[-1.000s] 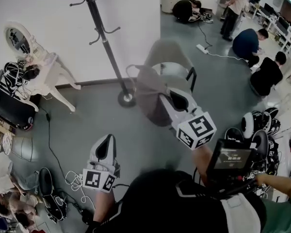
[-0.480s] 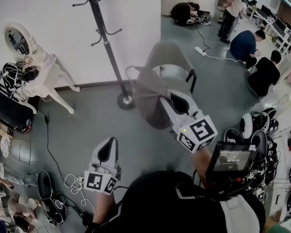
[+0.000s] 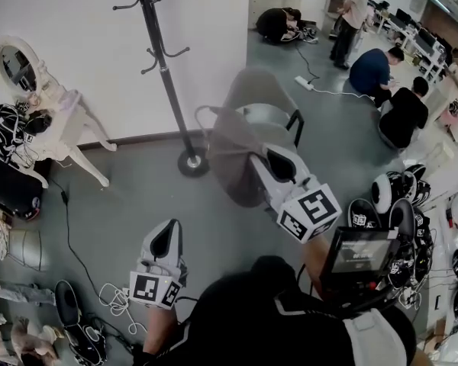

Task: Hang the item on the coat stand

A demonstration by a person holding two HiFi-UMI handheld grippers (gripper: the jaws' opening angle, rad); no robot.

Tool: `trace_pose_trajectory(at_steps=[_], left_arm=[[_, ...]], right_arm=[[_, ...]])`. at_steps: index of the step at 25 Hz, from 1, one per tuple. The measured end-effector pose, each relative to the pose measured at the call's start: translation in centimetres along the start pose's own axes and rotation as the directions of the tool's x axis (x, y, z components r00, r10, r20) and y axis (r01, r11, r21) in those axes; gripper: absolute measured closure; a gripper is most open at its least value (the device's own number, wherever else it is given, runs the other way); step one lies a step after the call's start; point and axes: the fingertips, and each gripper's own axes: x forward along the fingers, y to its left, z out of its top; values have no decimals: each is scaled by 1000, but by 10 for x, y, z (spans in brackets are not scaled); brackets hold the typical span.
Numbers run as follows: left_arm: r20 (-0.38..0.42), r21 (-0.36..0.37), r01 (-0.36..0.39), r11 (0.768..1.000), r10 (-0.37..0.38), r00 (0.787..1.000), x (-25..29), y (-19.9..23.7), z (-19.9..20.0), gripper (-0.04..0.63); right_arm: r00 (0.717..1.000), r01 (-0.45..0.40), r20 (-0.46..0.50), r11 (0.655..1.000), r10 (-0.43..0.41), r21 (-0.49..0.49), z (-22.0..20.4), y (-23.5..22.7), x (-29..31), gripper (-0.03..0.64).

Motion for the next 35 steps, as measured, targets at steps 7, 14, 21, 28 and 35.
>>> trace_pose_trajectory(at_steps=[7,14,21,28,35], left_arm=[[-1,-11,17,1000,-17,1000,7,13,-5,575],[0,-1,-6,1000,6,1000,36,38,-5,575],[8,15,-54,998,54,998,84,61,6,575],[5,10,-122,993,122,993,132,91,11,575],[-1,-1,-166,986,166,986,171,109,12,575]], right_arm=[[1000,12,1,1000,-12,-9,1,-1,10,543],[1000,-7,22,1000,7,5,-3,-24,49,545],[998,-53,26,998,53,14,-4,-64,98,544],[993,-113,33,993,112,24,-4,-101,147,545],[986,-162,41,986,160,46,-8,-132,185,545]])
